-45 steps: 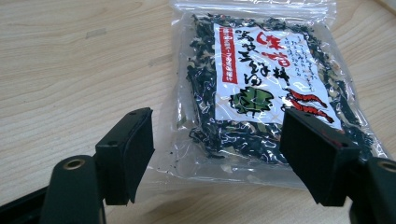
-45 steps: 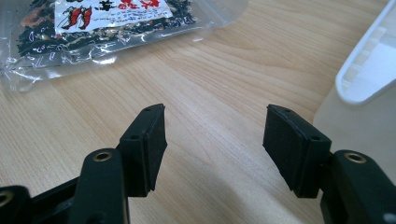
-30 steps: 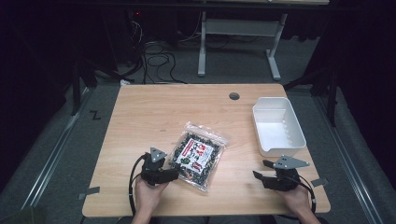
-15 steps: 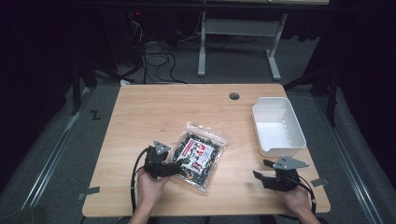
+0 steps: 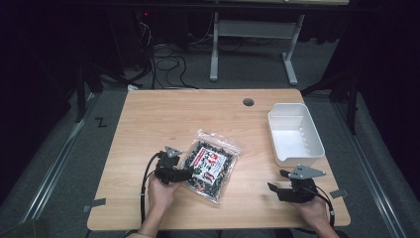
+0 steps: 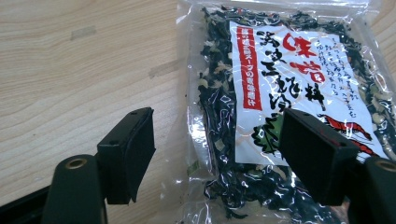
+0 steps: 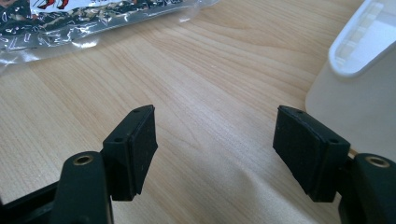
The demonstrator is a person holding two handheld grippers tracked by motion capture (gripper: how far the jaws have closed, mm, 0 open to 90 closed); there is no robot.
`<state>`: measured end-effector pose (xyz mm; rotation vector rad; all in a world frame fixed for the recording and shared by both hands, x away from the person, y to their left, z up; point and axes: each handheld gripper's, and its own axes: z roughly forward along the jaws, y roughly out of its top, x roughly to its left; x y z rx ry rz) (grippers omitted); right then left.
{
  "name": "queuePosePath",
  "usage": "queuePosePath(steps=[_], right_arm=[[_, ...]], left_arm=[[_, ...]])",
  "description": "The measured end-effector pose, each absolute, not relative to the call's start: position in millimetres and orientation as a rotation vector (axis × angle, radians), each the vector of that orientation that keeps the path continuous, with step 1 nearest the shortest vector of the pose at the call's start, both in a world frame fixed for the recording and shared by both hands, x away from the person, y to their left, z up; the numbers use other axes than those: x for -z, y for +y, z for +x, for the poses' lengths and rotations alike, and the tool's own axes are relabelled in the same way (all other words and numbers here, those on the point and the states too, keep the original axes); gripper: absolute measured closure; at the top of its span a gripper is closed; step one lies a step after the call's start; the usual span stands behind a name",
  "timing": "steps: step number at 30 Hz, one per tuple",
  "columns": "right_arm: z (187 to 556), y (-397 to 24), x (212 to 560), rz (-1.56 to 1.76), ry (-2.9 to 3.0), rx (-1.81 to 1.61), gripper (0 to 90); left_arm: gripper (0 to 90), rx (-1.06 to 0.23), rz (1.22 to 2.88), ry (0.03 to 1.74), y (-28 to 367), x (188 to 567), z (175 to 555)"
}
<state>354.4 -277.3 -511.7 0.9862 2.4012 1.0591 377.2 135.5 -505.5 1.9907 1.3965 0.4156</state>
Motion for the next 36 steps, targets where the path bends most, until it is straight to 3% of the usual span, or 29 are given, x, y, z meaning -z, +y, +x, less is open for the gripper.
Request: queuePosePath(steps=[19, 26, 36], right_arm=[[355.0, -274.7, 512.2, 1.032, 2.418, -1.033, 28.0], [354.7, -272.2, 511.3, 1.043, 2.411, -0.980, 31.0], [352.9, -271.2, 507.0, 1.019, 2.425, -1.018, 26.6]], left_arm=[[35.2, -0.381, 2.078, 1.334, 128.7, 517.1, 377.9], [36.2, -0.377, 2.088, 1.318, 128.3, 518.2, 375.9], [37.3, -0.379, 2.128, 1.289, 124.4, 519.6, 371.1]])
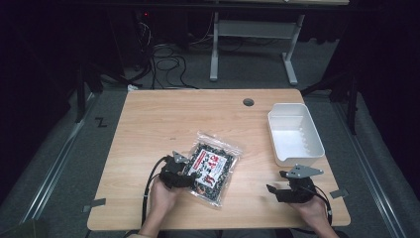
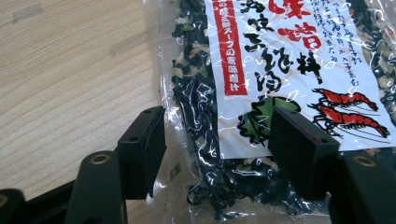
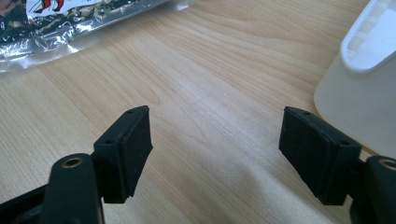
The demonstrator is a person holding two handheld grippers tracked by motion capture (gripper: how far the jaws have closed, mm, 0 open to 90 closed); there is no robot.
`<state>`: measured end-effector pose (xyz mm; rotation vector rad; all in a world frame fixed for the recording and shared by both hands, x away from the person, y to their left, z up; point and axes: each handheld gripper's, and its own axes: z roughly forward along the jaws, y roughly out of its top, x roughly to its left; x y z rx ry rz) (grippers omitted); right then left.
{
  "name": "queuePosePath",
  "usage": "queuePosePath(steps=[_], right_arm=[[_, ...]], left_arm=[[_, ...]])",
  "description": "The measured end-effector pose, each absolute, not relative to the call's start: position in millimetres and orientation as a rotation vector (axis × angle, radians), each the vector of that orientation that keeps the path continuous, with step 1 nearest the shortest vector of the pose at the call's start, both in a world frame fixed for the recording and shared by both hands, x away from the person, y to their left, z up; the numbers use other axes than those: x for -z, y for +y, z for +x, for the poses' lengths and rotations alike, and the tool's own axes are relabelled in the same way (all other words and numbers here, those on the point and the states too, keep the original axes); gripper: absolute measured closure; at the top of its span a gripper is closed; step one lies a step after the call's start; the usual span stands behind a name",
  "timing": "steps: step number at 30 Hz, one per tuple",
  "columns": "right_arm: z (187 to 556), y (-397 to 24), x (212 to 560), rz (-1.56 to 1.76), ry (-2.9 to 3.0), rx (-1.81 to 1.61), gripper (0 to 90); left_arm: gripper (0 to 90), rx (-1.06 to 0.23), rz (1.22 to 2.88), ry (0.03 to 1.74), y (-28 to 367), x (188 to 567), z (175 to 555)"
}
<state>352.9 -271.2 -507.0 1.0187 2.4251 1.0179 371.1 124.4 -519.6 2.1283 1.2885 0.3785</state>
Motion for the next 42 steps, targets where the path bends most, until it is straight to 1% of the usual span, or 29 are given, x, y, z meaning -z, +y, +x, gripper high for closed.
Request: queuePosePath(steps=[7, 13, 19, 28, 32, 36, 42], right_arm=[[354.2, -269.5, 507.8, 1.007, 2.464, -1.026, 27.7], [355.1, -269.2, 504.4, 1.021, 2.467, -1.056, 28.2], [356.8, -265.6, 501.5, 1.020, 2.475, -1.069, 28.3], [363.6, -249.3, 493.7, 0.992, 2.491, -1.077, 29.3], [366.9, -241.0, 490.6, 0.967, 2.500, -1.039, 31.5], [374.3, -232.7, 488.1, 0.958, 2.501, -1.030, 33.2], [388.6, -219.9, 483.9, 0.993, 2.498, -1.040, 32.9]], left_arm=[[37.5, -0.373, 2.167, 1.257, 120.2, 519.9, 368.5], [41.4, -0.390, 2.192, 1.213, 115.9, 519.0, 365.3], [42.2, -0.381, 2.197, 1.207, 114.2, 518.8, 364.0], [41.9, -0.361, 2.220, 1.171, 110.0, 518.3, 360.0], [41.7, -0.346, 2.222, 1.155, 107.6, 518.5, 358.0], [41.6, -0.341, 2.228, 1.140, 105.2, 518.3, 355.9], [41.5, -0.330, 2.248, 1.109, 101.1, 517.7, 352.1]])
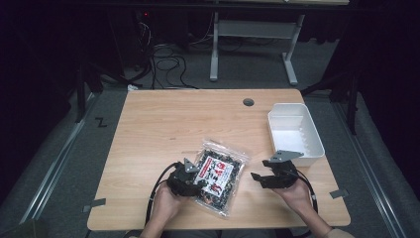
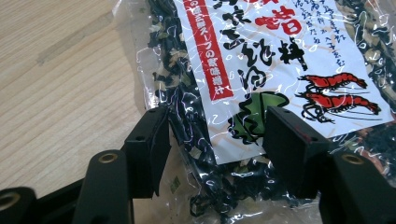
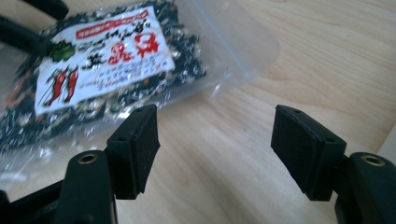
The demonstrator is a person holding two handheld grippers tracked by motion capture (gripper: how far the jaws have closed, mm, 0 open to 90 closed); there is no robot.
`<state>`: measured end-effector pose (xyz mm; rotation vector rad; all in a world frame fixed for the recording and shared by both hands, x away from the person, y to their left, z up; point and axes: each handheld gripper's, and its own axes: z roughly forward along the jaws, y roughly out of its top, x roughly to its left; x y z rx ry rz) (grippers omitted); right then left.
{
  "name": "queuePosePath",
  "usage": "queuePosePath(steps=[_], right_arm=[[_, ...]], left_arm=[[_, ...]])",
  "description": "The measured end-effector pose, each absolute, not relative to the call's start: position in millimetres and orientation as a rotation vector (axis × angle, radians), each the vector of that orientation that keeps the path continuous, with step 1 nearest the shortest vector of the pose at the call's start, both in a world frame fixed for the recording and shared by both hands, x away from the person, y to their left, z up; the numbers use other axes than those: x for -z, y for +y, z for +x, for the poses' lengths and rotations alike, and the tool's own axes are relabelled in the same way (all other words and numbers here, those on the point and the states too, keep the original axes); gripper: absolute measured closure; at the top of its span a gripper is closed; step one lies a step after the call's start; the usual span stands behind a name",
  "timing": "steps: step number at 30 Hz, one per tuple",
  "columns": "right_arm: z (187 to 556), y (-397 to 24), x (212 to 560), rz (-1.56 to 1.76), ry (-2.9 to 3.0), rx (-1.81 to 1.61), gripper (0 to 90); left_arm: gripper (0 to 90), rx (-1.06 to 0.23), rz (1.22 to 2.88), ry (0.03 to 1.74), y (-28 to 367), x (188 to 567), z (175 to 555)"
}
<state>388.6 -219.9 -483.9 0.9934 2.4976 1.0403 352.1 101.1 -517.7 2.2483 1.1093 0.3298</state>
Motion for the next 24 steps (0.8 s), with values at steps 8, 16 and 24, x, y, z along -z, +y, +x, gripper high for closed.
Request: queuePosePath(steps=[8, 16, 24], right_arm=[[408.3, -210.4, 481.6, 1.045, 2.490, -1.027, 33.6], [427.0, -202.8, 486.0, 1.111, 2.505, -0.990, 36.4], [439.9, -194.5, 491.4, 1.139, 2.527, -1.012, 37.9]], left_arm=[[41.3, -0.312, 2.270, 1.076, 96.6, 516.9, 346.9], [41.2, -0.316, 2.273, 1.071, 96.4, 516.8, 346.2], [39.3, -0.321, 2.265, 1.076, 97.0, 517.6, 346.4]])
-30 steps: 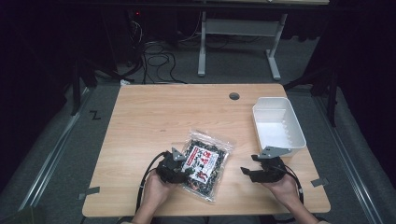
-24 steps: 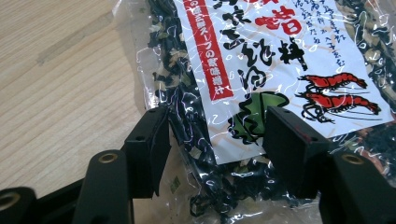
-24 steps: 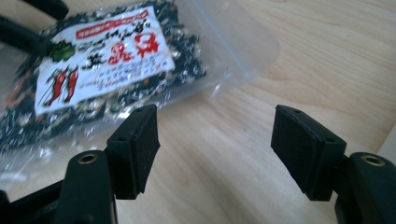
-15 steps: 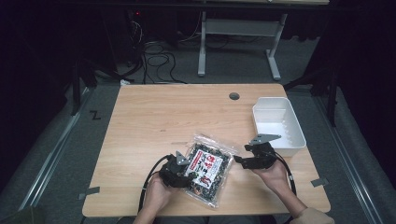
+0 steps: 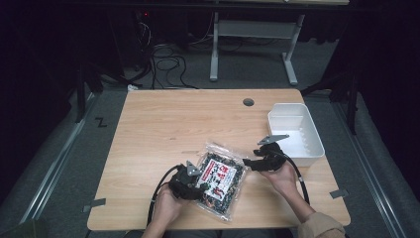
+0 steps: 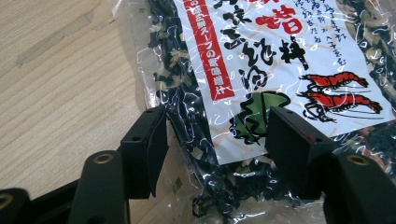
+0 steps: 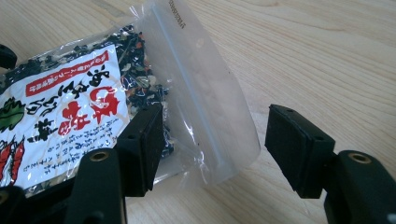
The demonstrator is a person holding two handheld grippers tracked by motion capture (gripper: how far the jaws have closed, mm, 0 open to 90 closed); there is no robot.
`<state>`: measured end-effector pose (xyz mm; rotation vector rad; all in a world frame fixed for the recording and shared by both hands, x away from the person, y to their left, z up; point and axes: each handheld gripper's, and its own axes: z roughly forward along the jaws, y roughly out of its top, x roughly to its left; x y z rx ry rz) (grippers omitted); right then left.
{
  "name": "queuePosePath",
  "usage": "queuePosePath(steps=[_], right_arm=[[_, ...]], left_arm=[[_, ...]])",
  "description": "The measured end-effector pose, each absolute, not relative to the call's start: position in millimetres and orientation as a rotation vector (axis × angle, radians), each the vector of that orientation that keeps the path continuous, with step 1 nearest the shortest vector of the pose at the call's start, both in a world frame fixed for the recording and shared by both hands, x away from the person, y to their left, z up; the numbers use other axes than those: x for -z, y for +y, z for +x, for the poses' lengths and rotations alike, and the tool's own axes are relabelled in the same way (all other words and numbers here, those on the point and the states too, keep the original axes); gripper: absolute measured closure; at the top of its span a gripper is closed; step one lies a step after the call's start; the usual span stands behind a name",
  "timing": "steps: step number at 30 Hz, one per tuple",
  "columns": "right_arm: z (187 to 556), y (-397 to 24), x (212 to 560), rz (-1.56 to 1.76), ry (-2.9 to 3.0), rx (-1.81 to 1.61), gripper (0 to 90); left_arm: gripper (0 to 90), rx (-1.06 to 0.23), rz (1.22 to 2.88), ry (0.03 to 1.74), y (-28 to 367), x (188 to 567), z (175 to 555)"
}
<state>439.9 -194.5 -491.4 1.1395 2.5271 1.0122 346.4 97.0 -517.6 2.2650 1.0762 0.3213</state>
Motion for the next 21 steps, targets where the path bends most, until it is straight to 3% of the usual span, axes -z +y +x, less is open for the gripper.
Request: queuePosePath(steps=[8, 21], right_arm=[[451.6, -185.3, 497.0, 1.183, 2.556, -1.049, 48.1], [451.9, -179.9, 500.5, 1.157, 2.594, -1.050, 55.4]], left_arm=[[38.1, -0.322, 2.263, 1.078, 97.4, 517.9, 346.8], [37.3, -0.323, 2.263, 1.080, 97.5, 518.0, 347.1]])
